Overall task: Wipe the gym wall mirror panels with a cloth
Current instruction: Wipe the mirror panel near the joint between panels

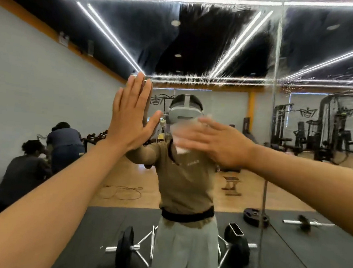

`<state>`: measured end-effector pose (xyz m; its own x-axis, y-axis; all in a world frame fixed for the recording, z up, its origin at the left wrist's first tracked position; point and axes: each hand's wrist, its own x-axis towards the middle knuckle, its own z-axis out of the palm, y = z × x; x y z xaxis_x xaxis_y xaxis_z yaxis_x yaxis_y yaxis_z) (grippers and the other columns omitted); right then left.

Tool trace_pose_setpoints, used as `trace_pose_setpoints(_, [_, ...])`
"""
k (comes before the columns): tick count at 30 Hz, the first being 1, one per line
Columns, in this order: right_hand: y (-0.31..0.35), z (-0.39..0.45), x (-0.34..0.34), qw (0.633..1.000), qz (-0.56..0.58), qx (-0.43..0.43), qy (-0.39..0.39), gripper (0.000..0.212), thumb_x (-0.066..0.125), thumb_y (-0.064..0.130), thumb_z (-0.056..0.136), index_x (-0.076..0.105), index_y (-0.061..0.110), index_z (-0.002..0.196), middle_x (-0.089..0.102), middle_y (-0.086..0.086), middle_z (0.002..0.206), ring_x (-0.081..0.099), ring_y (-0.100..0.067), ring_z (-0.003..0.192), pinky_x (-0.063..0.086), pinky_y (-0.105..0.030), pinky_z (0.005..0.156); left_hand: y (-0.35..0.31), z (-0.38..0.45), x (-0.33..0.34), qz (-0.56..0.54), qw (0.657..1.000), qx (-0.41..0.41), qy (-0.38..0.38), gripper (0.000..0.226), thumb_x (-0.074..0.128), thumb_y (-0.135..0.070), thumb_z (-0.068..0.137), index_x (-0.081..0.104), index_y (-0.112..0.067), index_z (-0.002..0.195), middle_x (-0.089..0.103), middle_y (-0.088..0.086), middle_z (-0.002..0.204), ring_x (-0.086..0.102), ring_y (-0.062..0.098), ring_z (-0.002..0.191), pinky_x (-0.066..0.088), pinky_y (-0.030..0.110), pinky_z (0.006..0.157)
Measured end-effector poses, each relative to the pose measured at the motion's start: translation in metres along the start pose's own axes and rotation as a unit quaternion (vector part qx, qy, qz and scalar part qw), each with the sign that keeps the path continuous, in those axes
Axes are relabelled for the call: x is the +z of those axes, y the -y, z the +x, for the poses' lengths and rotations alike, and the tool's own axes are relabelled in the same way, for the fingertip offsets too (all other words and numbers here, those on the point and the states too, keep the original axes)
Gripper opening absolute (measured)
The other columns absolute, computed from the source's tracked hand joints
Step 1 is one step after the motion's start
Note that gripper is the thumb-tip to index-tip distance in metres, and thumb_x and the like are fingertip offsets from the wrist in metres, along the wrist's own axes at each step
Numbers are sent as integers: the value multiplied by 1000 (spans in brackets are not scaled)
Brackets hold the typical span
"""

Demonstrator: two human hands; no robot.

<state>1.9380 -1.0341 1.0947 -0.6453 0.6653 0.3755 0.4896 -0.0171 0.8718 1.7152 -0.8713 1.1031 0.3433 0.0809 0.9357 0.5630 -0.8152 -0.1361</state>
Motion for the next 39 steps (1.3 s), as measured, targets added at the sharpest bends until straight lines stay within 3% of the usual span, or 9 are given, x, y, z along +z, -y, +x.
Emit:
trace_pose_setpoints(4, [-67,67,-36,957,19,280,-75,59,44,15,98,28,23,155,24,-3,163,18,-25,151,9,-45,120,3,1,2,-12,1000,9,-9,75,28,-54,99,1,-18,159,-12,1,166,-16,16,151,-15,31,120])
trace_pose_setpoints(8, [-45,90,-27,918,47,370,-136,59,45,12,97,32,23,153,26,-3,162,17,-26,151,8,-46,121,3,2,3,-28,1000,5,-12,74,30,-53,100,4,-18,159,-9,2,166,-13,17,152,-11,36,122])
trace_pose_setpoints(12, [41,43,6,955,46,265,-127,69,46,3,88,32,16,154,24,-9,162,16,-30,151,12,-51,122,5,2,2,-35,999,19,-10,72,28,-51,100,4,-18,159,-7,4,167,-11,19,152,-10,36,122])
trace_pose_setpoints(17, [163,-49,46,999,32,16,40,69,44,16,88,28,21,155,21,-3,163,17,-26,151,6,-46,123,3,2,-2,-20,1000,7,6,72,31,-48,101,3,-17,159,-7,6,166,-11,21,152,-13,35,119])
trace_pose_setpoints(23, [143,-63,43,991,46,-112,48,64,41,16,88,35,22,152,31,1,160,23,-19,149,7,-42,124,4,1,-4,-3,1000,12,7,77,33,-54,99,2,-16,159,-7,8,166,-10,22,152,-15,32,118])
trace_pose_setpoints(27, [54,-43,16,992,38,121,-27,66,42,10,91,27,21,155,24,-5,162,18,-24,151,12,-48,123,5,1,-3,-5,1000,19,11,84,33,-60,96,2,-15,159,-7,8,166,-10,23,152,-11,37,120])
trace_pose_setpoints(31, [-11,-32,-16,911,79,382,-131,56,39,15,100,26,22,154,25,-9,162,18,-25,150,13,-47,121,3,1,-3,-7,1000,16,9,85,32,-63,95,2,-15,159,-6,8,166,-10,23,153,-9,38,121])
trace_pose_setpoints(35, [24,-46,-3,863,109,465,-162,55,34,15,100,29,18,155,18,-4,164,10,-20,152,6,-42,122,4,1,-1,-6,1000,9,4,86,31,-65,94,3,-17,159,-6,6,167,-10,22,153,-11,35,120])
trace_pose_setpoints(39, [128,-95,31,880,151,433,-120,58,37,13,95,33,16,153,26,-8,161,17,-27,151,14,-53,120,3,1,-2,-14,1000,8,12,87,33,-66,93,2,-18,159,-7,6,167,-11,21,152,-13,34,119])
